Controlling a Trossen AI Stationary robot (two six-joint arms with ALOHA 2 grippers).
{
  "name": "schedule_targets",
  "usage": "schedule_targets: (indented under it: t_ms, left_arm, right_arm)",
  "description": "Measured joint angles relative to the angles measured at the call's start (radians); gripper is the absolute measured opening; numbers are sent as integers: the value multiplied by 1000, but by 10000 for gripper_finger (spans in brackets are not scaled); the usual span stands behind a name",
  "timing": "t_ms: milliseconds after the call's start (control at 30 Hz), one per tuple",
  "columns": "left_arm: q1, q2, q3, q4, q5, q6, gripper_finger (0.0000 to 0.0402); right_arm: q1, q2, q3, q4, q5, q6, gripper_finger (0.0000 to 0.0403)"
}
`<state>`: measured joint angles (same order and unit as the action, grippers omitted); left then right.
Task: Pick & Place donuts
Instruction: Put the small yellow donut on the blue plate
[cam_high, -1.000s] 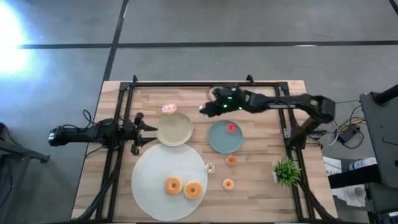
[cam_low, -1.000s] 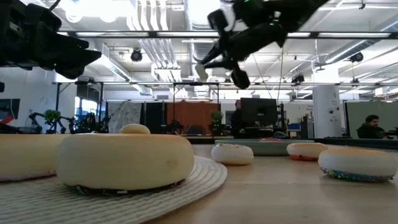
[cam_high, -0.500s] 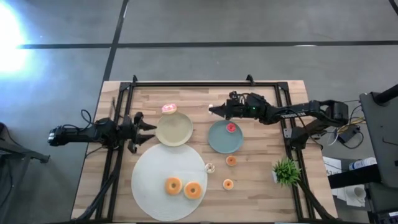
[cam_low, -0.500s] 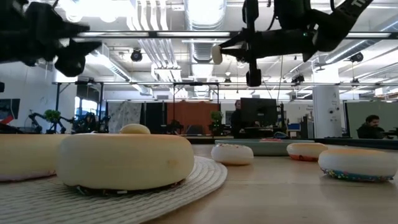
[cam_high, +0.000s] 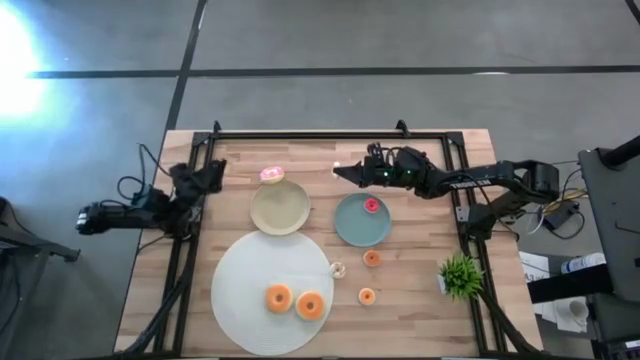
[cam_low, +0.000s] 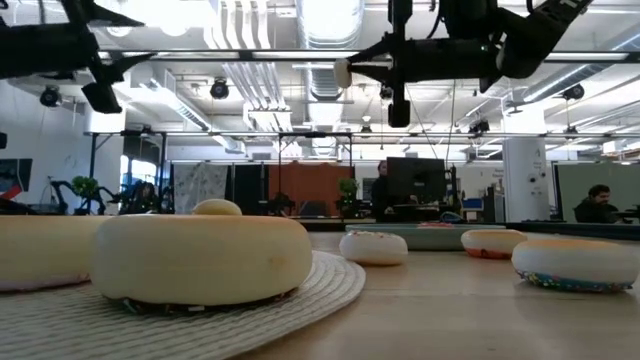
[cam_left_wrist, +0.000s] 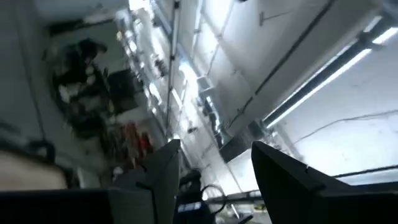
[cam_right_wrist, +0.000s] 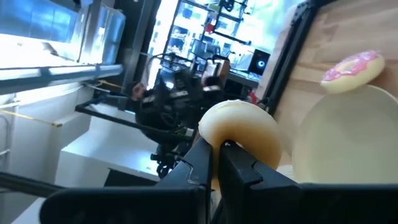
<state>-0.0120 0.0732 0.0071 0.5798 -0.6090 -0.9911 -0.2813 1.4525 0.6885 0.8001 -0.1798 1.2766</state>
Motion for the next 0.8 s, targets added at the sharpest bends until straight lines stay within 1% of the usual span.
schedule_targets:
  t_ms: [67,167,267,400,500,633,800]
  left_arm:
    - [0,55,1,-16,70,-81,172]
    - [1,175,10,-16,164,-189,172]
    - [11,306,50,72,225,-208,172]
    - [46,479,112,178,333,-185,172]
    - [98,607,167,222,415,-185,172]
    - [192,770,258,303,591,-187,172]
    - [321,962,417,365,818,-197,172]
  right_arm:
    - [0,2,13,6,-5,-13,9]
    - [0,12,30,37,-45,-24,9]
    - [0,29,46,87,-89,-24,9]
    - [0,56,69,145,-131,-21,8]
    - [2,74,85,201,-158,0,9]
    - [11,88,112,279,-185,7,9]
    - [30,83,163,282,-221,-21,9]
